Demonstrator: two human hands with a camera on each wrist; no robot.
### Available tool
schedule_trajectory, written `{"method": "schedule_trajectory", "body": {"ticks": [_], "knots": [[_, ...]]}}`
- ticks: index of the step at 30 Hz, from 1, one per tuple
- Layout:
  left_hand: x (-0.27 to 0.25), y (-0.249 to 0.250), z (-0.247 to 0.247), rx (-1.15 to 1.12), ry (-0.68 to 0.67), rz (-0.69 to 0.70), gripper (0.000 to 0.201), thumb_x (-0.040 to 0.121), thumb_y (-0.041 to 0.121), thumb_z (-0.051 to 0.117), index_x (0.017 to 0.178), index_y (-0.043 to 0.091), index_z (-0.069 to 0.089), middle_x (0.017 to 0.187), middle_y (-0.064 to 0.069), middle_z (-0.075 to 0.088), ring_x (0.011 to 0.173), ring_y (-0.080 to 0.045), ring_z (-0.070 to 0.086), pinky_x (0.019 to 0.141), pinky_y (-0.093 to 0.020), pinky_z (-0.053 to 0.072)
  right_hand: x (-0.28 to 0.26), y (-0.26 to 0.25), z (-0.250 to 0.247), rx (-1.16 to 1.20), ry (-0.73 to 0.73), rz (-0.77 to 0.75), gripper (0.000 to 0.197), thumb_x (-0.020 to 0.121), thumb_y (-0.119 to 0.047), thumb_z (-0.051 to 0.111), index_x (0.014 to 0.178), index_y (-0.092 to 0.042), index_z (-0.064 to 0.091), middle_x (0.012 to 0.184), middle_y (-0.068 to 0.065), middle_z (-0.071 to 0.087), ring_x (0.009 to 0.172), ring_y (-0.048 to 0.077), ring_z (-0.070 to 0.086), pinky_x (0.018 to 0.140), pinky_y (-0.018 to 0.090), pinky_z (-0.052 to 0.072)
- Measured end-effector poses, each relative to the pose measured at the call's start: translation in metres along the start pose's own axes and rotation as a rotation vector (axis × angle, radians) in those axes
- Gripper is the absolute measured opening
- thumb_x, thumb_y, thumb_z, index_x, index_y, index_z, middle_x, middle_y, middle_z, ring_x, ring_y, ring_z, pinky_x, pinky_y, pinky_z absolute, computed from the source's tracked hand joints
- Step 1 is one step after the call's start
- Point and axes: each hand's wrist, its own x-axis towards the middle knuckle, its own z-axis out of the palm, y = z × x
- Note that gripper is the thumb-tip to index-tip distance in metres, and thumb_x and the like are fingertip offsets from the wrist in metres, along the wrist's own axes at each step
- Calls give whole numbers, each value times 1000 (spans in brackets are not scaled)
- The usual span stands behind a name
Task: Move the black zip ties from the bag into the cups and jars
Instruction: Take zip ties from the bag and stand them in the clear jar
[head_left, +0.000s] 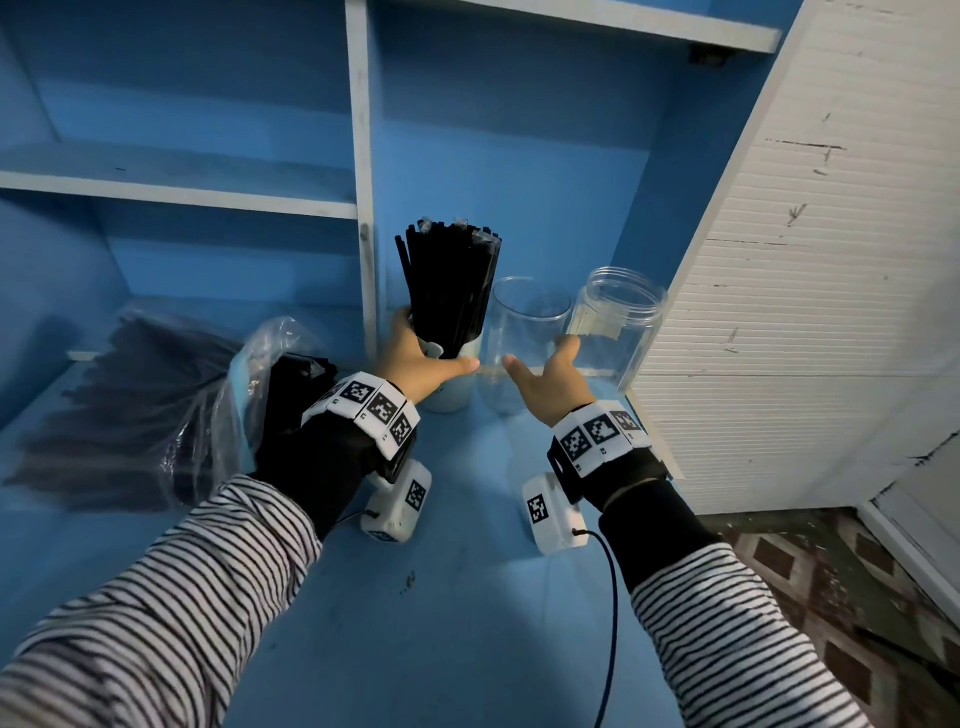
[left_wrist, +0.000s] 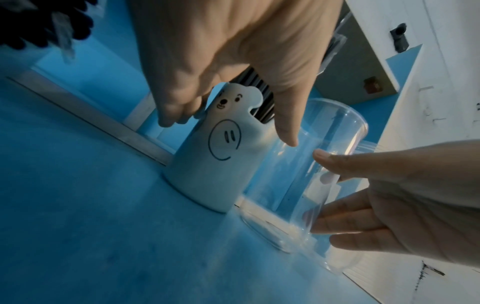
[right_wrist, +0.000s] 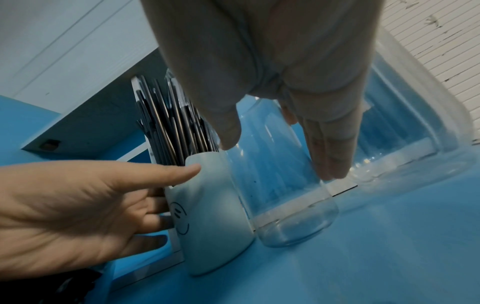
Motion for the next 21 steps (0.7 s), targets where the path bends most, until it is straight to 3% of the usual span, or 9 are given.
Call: {"method": "schedule_trajectory", "body": {"ticks": [4, 7, 10, 12, 15, 17, 21], "knots": [[-18, -6, -1, 20, -41, -75, 102, 71, 33, 83, 149, 10, 22, 150, -4, 37, 136, -20, 39, 111, -35, 34, -11, 7, -10, -26, -26, -17, 66, 94, -38, 57, 138, -6, 19, 146, 18, 38, 130, 34, 44, 101, 37, 36], [-39, -7, -11, 148, -24, -94, 89, 83, 29, 72, 153, 12, 18, 157, -5, 26, 142, -22, 29, 106, -28, 30, -22, 17, -16, -46, -46, -19, 69, 92, -41, 59, 139, -8, 19, 141, 20, 44, 126, 34, 48, 101, 39, 39], [-58, 5, -32, 200, -20, 29, 61, 85, 26, 68, 141, 18, 44, 146, -3, 44, 134, -21, 42, 102, -28, 35, -38, 24, -22, -74, -58, -25, 73, 90, -45, 60, 140, -10, 19, 142, 19, 43, 129, 31, 46, 103, 38, 38], [-71, 15, -48, 166, -26, 107, 35, 85, 23, 68, 118, 28, 61, 129, 1, 59, 123, -19, 54, 102, -31, 42, -49, 26, -24, -97, -63, -34, 74, 89, -47, 60, 139, -11, 20, 141, 19, 45, 127, 32, 48, 99, 36, 39], [-90, 35, -74, 138, 5, 194, 19, 84, 19, 67, 91, 36, 64, 106, 7, 68, 100, -16, 65, 93, -34, 51, -63, 25, -22, -120, -71, -50, 75, 87, -50, 62, 137, -11, 21, 137, 16, 48, 122, 32, 52, 97, 37, 41], [-100, 45, -92, 180, 55, 242, 16, 83, 19, 67, 91, 33, 66, 101, 10, 69, 92, -12, 67, 89, -31, 52, -69, 25, -18, -130, -76, -60, 77, 85, -53, 63, 136, -12, 21, 136, 15, 50, 120, 32, 53, 96, 38, 42], [-112, 50, -125, 283, 88, 270, 19, 82, 18, 68, 96, 31, 67, 103, 10, 68, 94, -13, 64, 88, -31, 50, -77, 17, -8, -135, -110, -73, 78, 85, -54, 62, 136, -13, 21, 136, 14, 50, 121, 31, 53, 93, 35, 40]]}}
